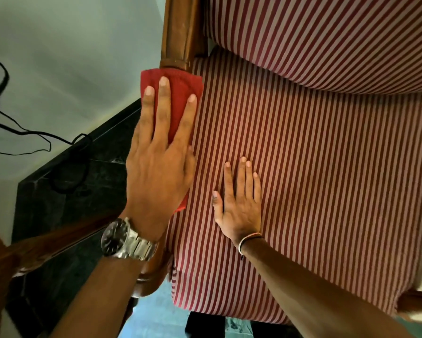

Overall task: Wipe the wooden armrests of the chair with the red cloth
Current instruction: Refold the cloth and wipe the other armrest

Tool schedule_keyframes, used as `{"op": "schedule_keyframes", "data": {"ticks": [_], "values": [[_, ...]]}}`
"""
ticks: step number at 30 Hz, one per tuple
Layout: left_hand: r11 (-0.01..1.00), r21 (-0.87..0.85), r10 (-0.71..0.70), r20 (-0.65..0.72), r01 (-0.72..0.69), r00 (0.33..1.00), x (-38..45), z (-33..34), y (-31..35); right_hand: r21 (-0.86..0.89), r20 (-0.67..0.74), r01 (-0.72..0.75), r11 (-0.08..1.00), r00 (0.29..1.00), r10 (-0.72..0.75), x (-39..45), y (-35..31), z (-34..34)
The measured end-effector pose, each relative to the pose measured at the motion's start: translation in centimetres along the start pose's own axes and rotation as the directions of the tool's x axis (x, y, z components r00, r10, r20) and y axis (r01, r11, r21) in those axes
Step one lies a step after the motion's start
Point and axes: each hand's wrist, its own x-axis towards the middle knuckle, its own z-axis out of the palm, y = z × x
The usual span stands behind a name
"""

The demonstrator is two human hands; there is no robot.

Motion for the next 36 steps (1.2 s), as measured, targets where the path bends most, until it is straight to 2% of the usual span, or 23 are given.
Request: {"op": "schedule_keyframes", "data": {"ticks": [3,10,12,14,15,16,17,18,19,20,22,24,28,30,33,36], "values": [[1.000,0.001,-0.006,-0.016,0.006,1.000,-3.2,0.4,-0.2,-0.006,-0.003,0.007,1.000,1.000,-0.007,0.1,0.1,-0.1],[1.000,-0.005,0.021,0.075,-0.021,0.997,-12.5,0.5,-0.4,0.024,0.048,0.007,1.000,0.999,-0.008,0.1,-0.1,-1.1],[0.988,-0.156,0.030,0.070,-0.019,0.997,-13.1,-0.1,-0.5,0.092,0.078,-0.011,0.996,0.997,0.004,0.2,-0.4,-2.2],[0.897,-0.432,-0.067,0.086,0.097,0.994,-13.6,-1.1,-1.0,0.272,0.107,-0.092,0.958,0.992,0.065,0.2,-1.1,-4.1],[0.822,-0.539,-0.163,0.084,0.182,0.983,-14.0,-1.8,-1.4,0.436,0.146,-0.173,0.883,0.982,0.120,0.5,-1.6,-5.4],[0.759,-0.601,-0.269,0.062,0.251,0.961,-14.3,-2.4,-1.9,0.625,0.217,-0.271,0.732,0.961,0.171,1.0,-2.2,-7.0],[0.704,-0.637,-0.369,0.049,0.313,0.928,-14.7,-2.7,-2.5,0.792,0.306,-0.360,0.493,0.933,0.191,1.6,-2.9,-8.7],[0.633,-0.669,-0.464,0.073,0.389,0.883,-15.1,-3.0,-3.0,0.878,0.384,-0.414,0.241,0.909,0.160,2.3,-3.7,-10.3],[0.538,-0.694,-0.544,0.148,0.478,0.826,-15.4,-3.3,-3.3,0.896,0.434,-0.441,0.058,0.895,0.102,2.9,-4.5,-11.7],[0.432,-0.707,-0.593,0.246,0.561,0.767,-15.5,-3.5,-3.7,0.897,0.442,-0.442,-0.012,0.896,0.052,3.4,-5.2,-12.8],[0.288,-0.690,-0.615,0.399,0.665,0.680,-15.7,-3.5,-4.2,0.919,0.393,-0.393,0.020,0.919,0.021,3.9,-6.7,-14.0],[0.255,-0.665,-0.608,0.454,0.702,0.651,-15.5,-3.4,-4.4,0.931,0.362,-0.364,0.037,0.930,0.059,4.1,-7.7,-14.4],[0.223,-0.684,-0.624,0.446,0.694,0.641,-15.2,-3.5,-4.6,0.942,0.335,-0.336,-0.015,0.934,0.125,4.2,-8.1,-14.4],[0.230,-0.690,-0.635,0.428,0.686,0.643,-14.9,-3.7,-4.6,0.947,0.318,-0.320,-0.007,0.939,0.133,4.4,-7.9,-14.4],[0.160,-0.719,-0.641,0.445,0.676,0.625,-14.6,-3.7,-4.5,0.943,0.329,-0.333,0.007,0.935,0.132,4.7,-7.8,-14.7],[0.151,-0.728,-0.650,0.436,0.668,0.622,-14.6,-3.6,-4.3,0.937,0.348,-0.349,-0.016,0.927,0.137,4.8,-7.7,-14.7]]}}
